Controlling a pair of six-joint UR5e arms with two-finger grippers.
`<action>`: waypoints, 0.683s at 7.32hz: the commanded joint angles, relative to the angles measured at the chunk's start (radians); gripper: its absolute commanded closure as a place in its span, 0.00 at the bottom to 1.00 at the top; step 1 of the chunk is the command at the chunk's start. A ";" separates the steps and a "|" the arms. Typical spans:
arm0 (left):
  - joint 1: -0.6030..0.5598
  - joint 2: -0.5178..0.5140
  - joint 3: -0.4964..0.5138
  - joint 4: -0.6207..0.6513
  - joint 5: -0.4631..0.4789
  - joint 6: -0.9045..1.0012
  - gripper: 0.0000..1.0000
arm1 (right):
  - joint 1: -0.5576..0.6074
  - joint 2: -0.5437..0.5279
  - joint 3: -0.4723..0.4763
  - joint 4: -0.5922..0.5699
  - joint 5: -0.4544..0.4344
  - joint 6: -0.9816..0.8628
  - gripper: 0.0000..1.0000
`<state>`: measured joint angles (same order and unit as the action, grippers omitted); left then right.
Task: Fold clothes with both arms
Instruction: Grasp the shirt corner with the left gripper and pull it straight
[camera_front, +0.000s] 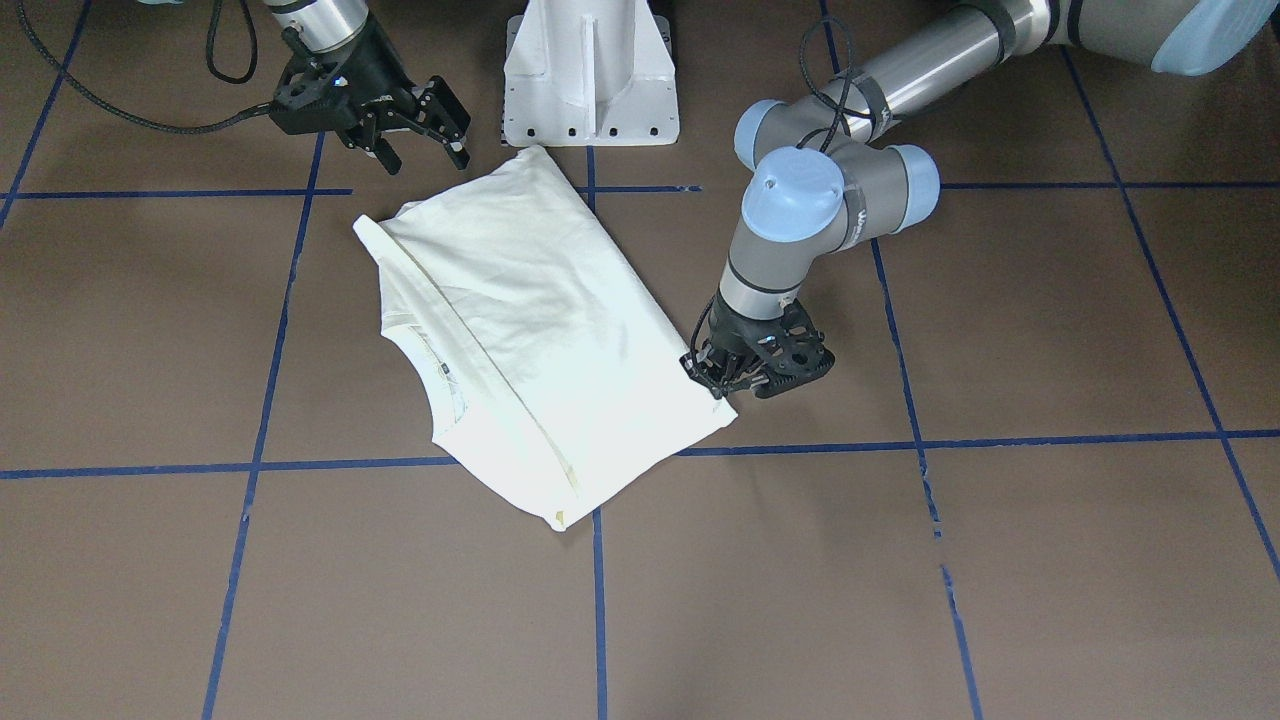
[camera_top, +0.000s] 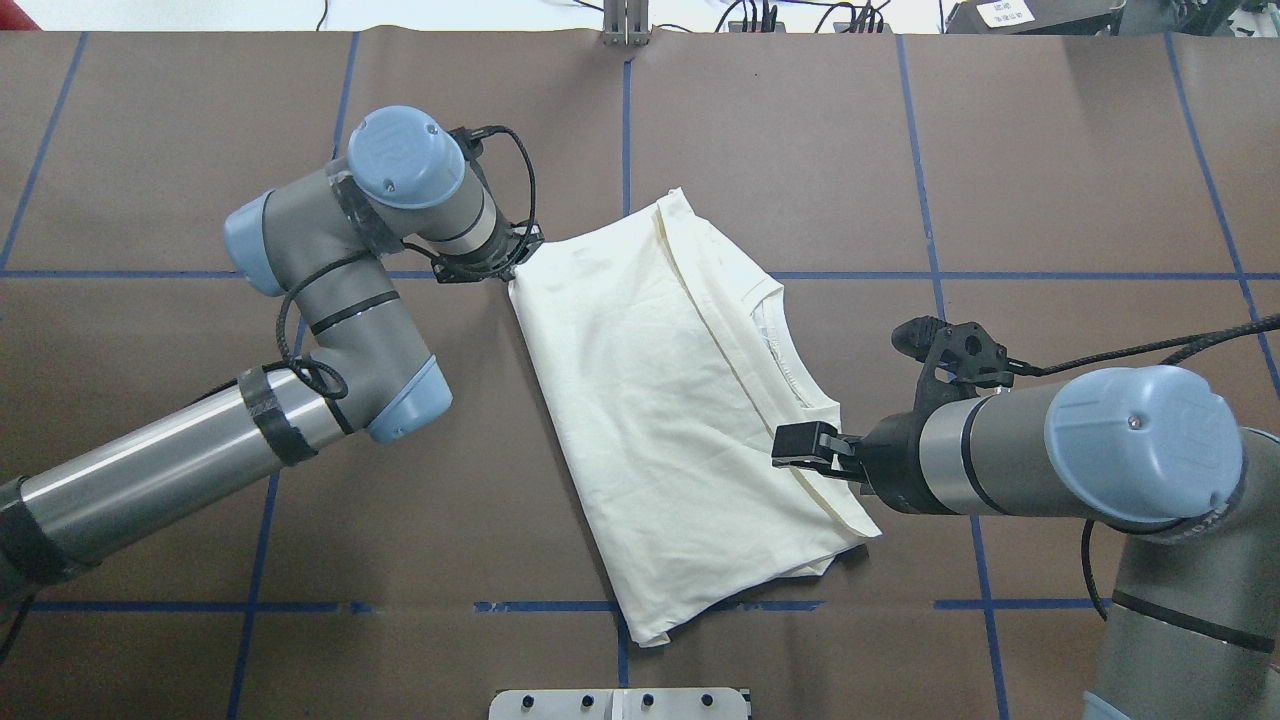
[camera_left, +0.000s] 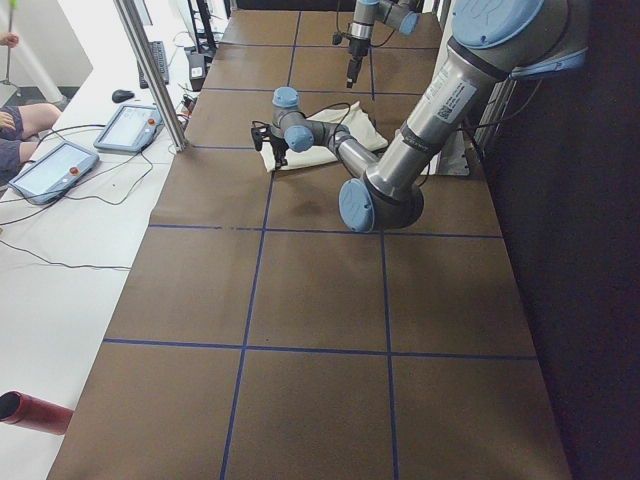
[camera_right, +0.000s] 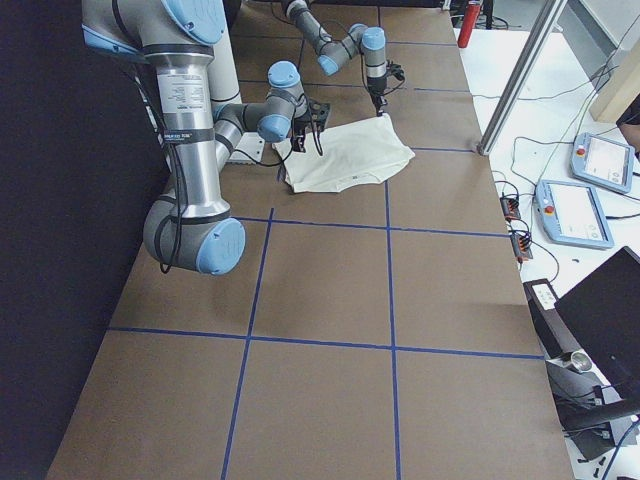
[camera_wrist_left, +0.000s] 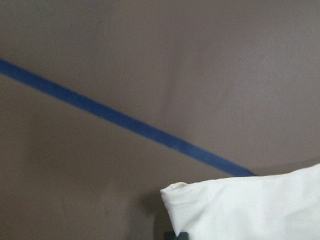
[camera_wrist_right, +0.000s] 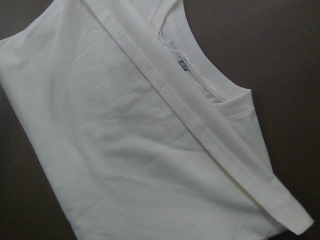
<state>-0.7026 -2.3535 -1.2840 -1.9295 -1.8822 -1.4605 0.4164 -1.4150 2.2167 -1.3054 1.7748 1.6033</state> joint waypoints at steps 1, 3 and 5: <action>-0.052 -0.145 0.292 -0.200 0.000 0.081 1.00 | -0.001 0.002 -0.018 0.000 -0.012 0.001 0.00; -0.052 -0.226 0.405 -0.284 0.049 0.115 1.00 | -0.002 0.004 -0.026 0.000 -0.014 0.001 0.00; -0.051 -0.228 0.446 -0.365 0.095 0.166 1.00 | -0.002 0.004 -0.034 0.002 -0.021 0.001 0.00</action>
<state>-0.7539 -2.5735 -0.8770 -2.2414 -1.8189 -1.3244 0.4150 -1.4122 2.1887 -1.3051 1.7588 1.6045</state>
